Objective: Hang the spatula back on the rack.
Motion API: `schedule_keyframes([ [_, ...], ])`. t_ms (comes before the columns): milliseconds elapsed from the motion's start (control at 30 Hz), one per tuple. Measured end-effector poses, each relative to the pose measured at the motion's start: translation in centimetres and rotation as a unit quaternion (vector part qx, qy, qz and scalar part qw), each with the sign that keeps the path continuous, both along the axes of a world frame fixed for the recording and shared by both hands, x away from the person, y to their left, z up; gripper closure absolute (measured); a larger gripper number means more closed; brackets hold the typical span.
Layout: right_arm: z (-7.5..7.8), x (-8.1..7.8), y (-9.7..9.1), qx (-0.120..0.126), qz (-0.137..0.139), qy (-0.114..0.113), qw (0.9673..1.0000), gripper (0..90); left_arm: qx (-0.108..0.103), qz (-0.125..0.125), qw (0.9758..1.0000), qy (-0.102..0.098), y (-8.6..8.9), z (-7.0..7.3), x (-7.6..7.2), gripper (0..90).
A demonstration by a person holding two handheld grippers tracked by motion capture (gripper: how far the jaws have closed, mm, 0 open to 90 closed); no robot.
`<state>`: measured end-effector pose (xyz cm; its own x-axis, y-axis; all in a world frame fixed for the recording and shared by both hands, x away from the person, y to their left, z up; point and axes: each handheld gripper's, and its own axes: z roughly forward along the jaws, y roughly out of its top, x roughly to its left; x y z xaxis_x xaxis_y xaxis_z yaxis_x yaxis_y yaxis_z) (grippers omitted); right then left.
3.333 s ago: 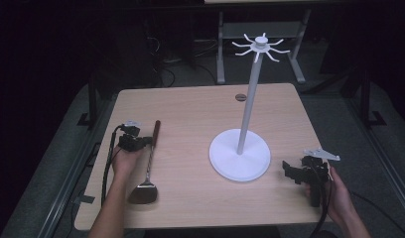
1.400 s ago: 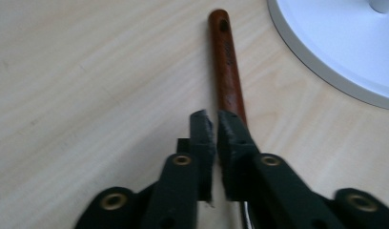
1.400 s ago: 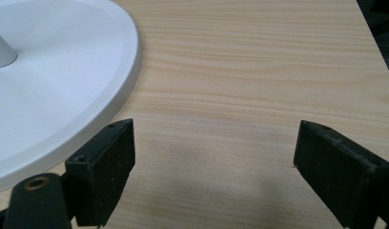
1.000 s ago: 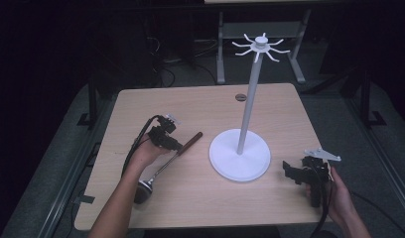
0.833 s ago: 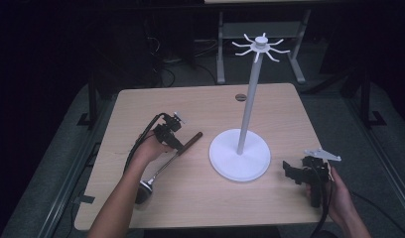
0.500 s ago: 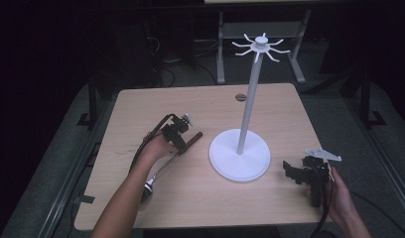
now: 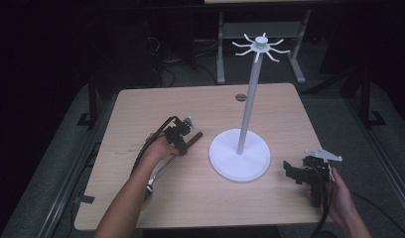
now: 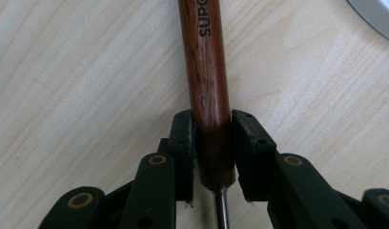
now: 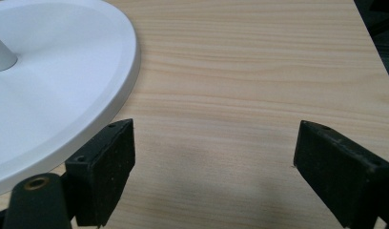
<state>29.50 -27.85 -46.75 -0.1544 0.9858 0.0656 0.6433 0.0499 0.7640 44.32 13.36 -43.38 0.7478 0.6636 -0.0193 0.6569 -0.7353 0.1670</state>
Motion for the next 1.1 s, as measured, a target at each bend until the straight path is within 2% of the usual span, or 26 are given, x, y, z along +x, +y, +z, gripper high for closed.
schedule_keyframes([
  [333, 0.0, 0.0, 0.0, 0.000, 0.000, 0.000, 1.0000, 13.3, -0.010, 0.013, 0.9999, -0.004, 0.3, 0.0, -0.2, 73.3],
  [533, 0.0, 0.0, 0.0, 0.000, 0.000, 0.000, 1.0000, 13.3, -0.024, 0.020, 0.9993, -0.022, 0.7, 0.5, -0.5, 73.5],
  [667, 0.0, 0.0, 0.1, 0.000, 0.000, 0.000, 1.0000, 13.3, -0.048, 0.018, 0.9979, -0.040, 1.2, 1.6, -0.8, 73.6],
  [800, 0.0, 0.0, 0.1, 0.001, -0.001, 0.001, 1.0000, 13.3, -0.082, 0.024, 0.9944, -0.062, 1.7, 2.6, -1.3, 73.5],
  [867, 0.0, 0.0, 0.1, 0.000, 0.000, 0.000, 1.0000, 13.3, -0.094, 0.018, 0.9927, -0.074, 2.1, 3.2, -1.5, 73.6],
  [1000, 0.0, 0.0, 0.1, 0.000, 0.000, 0.000, 1.0000, 13.3, -0.133, 0.019, 0.9860, -0.099, 3.0, 4.1, -2.1, 73.6],
  [1067, 0.0, 0.0, 0.1, 0.000, 0.000, 0.000, 1.0000, 13.3, -0.143, 0.023, 0.9829, -0.114, 3.4, 4.6, -2.4, 73.6],
  [1100, 0.0, 0.0, 0.2, 0.000, 0.000, 0.000, 1.0000, 13.3, -0.155, 0.027, 0.9804, -0.120, 3.6, 4.8, -2.6, 73.5],
])
